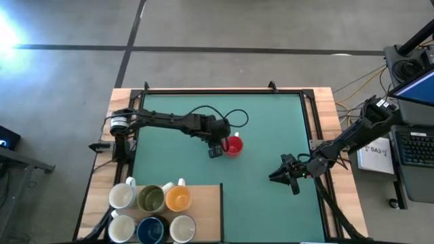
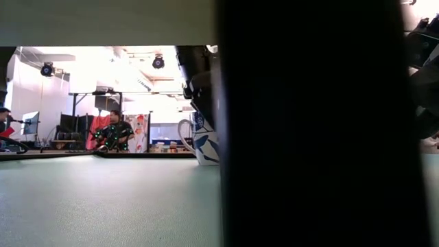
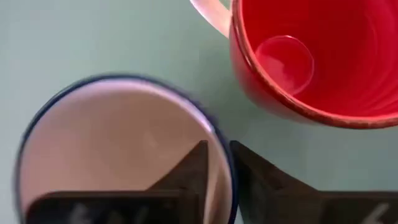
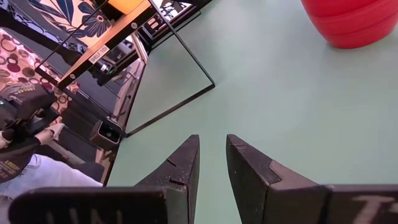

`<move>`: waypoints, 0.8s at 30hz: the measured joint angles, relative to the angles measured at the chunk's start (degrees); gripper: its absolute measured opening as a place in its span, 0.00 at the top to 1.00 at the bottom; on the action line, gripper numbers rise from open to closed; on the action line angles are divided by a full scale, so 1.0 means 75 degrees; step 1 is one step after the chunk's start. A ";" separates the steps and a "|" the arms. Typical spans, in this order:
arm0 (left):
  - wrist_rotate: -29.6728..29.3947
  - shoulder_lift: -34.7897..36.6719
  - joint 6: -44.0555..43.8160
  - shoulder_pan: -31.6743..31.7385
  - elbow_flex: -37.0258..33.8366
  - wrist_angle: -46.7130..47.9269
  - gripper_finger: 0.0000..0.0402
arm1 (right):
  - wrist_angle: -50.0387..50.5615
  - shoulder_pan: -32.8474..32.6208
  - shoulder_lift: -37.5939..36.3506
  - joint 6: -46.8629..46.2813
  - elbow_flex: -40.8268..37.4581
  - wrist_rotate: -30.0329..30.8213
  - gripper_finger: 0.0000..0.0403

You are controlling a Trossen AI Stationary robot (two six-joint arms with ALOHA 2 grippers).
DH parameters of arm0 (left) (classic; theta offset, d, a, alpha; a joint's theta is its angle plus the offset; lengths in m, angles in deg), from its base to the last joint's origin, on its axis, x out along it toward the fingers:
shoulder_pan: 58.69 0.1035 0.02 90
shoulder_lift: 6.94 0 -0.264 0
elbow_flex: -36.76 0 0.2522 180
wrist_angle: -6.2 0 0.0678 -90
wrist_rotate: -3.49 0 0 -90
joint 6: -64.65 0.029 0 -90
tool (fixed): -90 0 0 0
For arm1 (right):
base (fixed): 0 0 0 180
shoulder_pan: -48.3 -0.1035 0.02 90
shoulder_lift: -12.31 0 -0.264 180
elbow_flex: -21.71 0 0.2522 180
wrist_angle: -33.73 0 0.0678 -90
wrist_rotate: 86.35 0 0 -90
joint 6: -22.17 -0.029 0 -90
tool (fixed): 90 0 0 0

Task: Place coffee mugs
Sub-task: Put the blue patterned mug on the shelf

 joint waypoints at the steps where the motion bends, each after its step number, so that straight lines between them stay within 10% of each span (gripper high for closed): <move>1: 0.0065 -0.0001 0.0002 0.0000 0.0000 0.0019 0.92 | -0.0002 0.0002 -0.0002 0.0000 0.0000 0.0000 0.83; 24: 0.0633 0.1003 0.2227 -0.1032 0.1115 0.2836 0.98 | 0.0001 0.0000 0.0001 0.0000 0.0000 -0.0003 0.83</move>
